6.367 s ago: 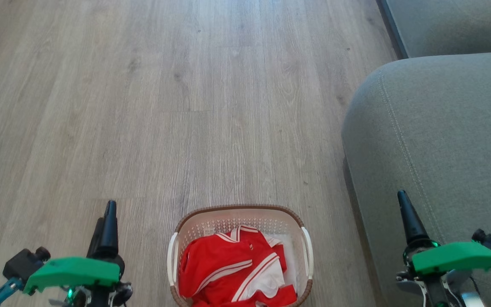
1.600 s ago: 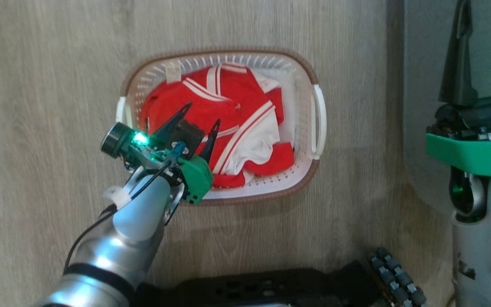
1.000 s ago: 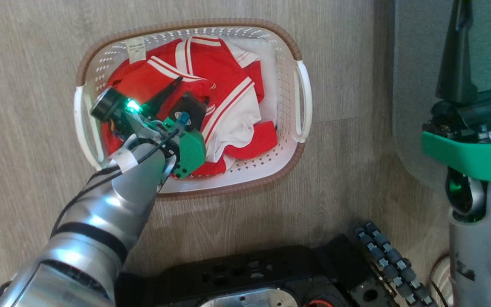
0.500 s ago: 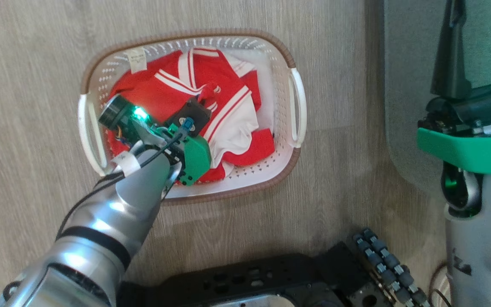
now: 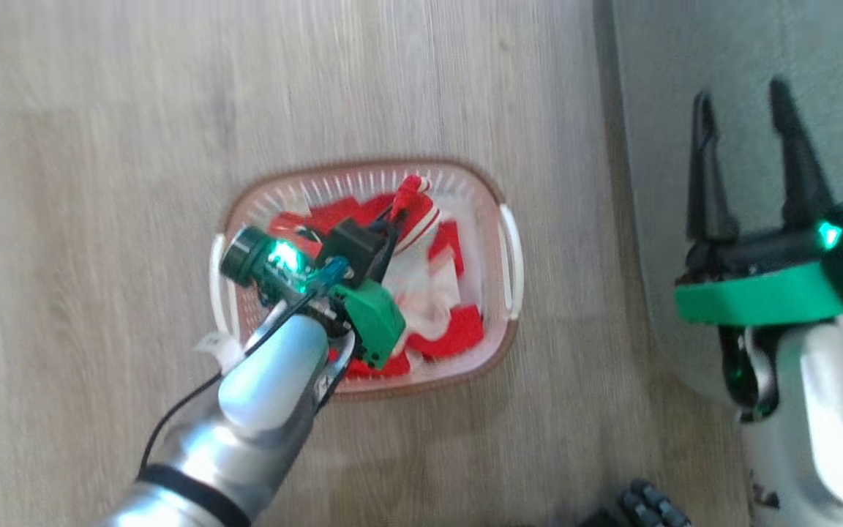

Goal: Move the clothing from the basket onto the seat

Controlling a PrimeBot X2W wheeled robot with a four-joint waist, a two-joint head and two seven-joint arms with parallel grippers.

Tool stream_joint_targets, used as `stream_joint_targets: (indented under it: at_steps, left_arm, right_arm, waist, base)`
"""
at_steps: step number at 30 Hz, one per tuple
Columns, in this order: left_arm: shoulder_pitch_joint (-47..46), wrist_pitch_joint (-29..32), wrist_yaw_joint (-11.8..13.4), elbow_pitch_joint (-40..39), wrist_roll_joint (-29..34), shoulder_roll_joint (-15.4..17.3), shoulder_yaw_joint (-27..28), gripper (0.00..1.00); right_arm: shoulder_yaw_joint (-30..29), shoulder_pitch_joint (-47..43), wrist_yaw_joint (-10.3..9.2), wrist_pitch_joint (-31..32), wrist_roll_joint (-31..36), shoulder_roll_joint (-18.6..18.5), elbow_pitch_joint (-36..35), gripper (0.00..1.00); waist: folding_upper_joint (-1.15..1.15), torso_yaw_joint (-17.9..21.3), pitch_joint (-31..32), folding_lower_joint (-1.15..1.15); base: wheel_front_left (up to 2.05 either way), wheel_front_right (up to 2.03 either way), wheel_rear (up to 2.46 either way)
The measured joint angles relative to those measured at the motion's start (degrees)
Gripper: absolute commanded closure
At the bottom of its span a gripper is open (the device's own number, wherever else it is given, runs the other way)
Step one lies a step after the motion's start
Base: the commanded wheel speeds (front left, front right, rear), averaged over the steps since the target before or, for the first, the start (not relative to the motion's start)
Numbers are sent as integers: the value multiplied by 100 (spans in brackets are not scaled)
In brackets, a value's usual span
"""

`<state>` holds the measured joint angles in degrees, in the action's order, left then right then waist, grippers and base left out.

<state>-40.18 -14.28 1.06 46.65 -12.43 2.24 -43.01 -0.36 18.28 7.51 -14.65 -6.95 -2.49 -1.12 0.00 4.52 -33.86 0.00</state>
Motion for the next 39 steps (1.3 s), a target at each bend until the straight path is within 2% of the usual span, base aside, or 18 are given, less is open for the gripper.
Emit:
stream_joint_targets:
  at_steps: [10,17,22,30,39]
  left_arm:
    - [789,0,-138,-938,-203,86,612,100]
    - [868,0,-265,-1178,-305,77,756,100]
    - [692,0,-307,-1278,-375,57,811,100]
    - [-130,15,-283,-1226,-604,-2,641,100]
    - [-914,145,-51,-1125,-1048,-40,191,100]
  right_arm:
    - [40,-998,-1,1,83,1,730,0]
    - [226,-1624,-1,2,53,4,992,0]
    - [428,-1750,-1,2,31,9,1046,0]
    - [1135,-1745,-1,2,-31,8,1187,0]
    - [2058,-1145,-1,2,-136,-7,1477,0]
  waist:
    - [0,-176,1690,0]
    - [0,-284,2873,-1]
    - [0,-342,3483,-1]
    - [0,-339,3876,-1]
    - [0,-225,3876,0]
  base:
    - [0,0,0]
    - [0,0,0]
    - [0,0,0]
    - [0,0,0]
    - [0,0,0]
